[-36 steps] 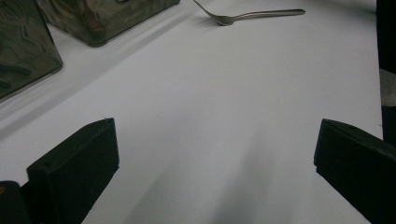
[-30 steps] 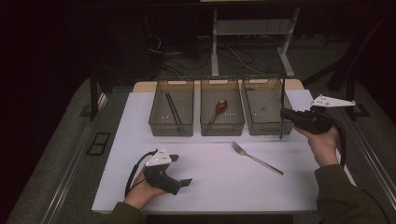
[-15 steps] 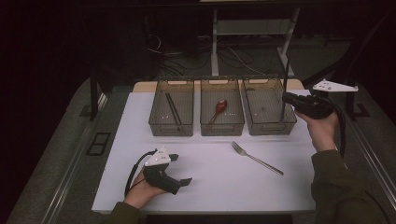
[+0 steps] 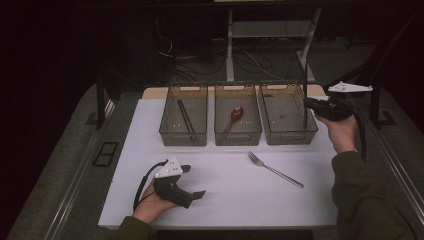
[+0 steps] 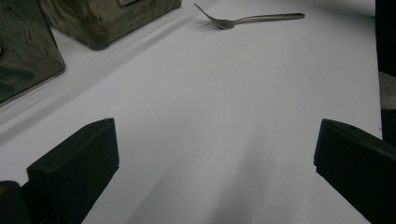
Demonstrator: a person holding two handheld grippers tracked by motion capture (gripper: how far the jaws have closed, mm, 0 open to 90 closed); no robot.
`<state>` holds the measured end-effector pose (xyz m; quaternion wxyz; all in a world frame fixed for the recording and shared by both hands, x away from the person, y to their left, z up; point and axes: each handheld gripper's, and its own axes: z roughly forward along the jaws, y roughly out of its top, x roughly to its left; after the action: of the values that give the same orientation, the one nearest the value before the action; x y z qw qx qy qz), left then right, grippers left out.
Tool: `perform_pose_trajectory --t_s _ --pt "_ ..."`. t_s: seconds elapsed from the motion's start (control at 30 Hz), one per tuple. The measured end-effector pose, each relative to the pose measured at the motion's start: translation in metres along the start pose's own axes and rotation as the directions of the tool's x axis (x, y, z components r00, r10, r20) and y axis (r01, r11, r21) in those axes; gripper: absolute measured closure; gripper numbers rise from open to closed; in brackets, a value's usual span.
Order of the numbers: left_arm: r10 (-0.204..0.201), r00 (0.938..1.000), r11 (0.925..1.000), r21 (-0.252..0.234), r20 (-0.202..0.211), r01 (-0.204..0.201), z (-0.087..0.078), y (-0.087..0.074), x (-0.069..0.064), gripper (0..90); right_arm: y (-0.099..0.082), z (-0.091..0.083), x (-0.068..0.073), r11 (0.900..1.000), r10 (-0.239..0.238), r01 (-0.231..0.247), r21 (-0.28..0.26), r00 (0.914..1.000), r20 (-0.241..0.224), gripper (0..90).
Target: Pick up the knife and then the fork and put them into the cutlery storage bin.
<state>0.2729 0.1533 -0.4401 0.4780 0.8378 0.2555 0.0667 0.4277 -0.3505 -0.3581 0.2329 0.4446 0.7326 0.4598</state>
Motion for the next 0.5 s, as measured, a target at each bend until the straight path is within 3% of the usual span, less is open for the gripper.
perform_pose_trajectory --t_s 0.33,0.5 --pt "0.002 1.0000 1.0000 -0.002 0.000 -0.002 0.000 0.000 0.000 0.0 -0.011 0.012 -0.002 0.9950 -0.029 0.027 0.096 0.9994 0.020 79.3" --pt "0.003 1.0000 1.0000 -0.001 0.000 -0.003 0.000 0.000 0.000 0.0 -0.019 0.017 -0.003 0.9890 -0.029 0.028 0.145 0.9995 0.009 79.3"
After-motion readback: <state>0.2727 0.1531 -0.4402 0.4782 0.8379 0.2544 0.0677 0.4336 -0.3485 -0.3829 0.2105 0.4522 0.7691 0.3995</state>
